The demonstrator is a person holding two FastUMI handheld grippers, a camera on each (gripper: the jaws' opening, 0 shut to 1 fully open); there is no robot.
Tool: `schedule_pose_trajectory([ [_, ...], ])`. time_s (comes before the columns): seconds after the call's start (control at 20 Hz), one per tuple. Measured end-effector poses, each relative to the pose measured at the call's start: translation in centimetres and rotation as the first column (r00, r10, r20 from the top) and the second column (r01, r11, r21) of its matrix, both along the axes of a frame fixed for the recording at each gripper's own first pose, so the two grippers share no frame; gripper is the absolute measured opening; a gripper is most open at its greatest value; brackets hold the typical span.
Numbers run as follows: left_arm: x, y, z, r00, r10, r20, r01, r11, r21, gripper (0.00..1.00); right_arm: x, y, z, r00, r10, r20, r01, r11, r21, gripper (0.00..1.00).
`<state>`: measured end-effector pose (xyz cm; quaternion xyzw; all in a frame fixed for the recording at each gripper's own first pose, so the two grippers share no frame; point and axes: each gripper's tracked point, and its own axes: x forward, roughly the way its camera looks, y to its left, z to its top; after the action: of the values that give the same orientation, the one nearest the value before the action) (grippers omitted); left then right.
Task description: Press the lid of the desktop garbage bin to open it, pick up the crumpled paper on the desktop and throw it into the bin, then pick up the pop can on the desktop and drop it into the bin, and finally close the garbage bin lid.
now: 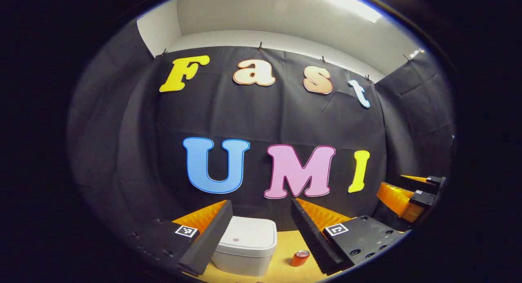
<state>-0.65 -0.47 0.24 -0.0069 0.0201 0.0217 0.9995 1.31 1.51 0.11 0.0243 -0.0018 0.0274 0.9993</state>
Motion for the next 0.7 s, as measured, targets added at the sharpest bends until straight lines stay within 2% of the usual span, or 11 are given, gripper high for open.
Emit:
schedule_pose_trajectory([
  [0.1, -0.5, 0.0, 0.7, 1.000, 0.012, 0.011, -0.012, 1.000, -0.002, 0.98, 0.5, 0.2, -0.3, 1.000, 0.005, -0.029, -0.005, 1.000, 0.014, 0.98],
  [0.35, -2.3, 0.9, 1.0, 0.998, 0.063, 0.004, -0.063, 0.998, -0.005, 0.97, 1.5, 2.3, -0.4, 0.996, 0.076, -0.040, -0.075, 0.997, 0.016, 1.00],
  [0.7, -2.9, 3.3, 0.0, 0.992, 0.123, -0.037, -0.125, 0.992, -0.032, 0.98, 0.0, 4.6, -0.1, 0.987, 0.158, -0.028, -0.159, 0.987, 0.000, 0.98],
])
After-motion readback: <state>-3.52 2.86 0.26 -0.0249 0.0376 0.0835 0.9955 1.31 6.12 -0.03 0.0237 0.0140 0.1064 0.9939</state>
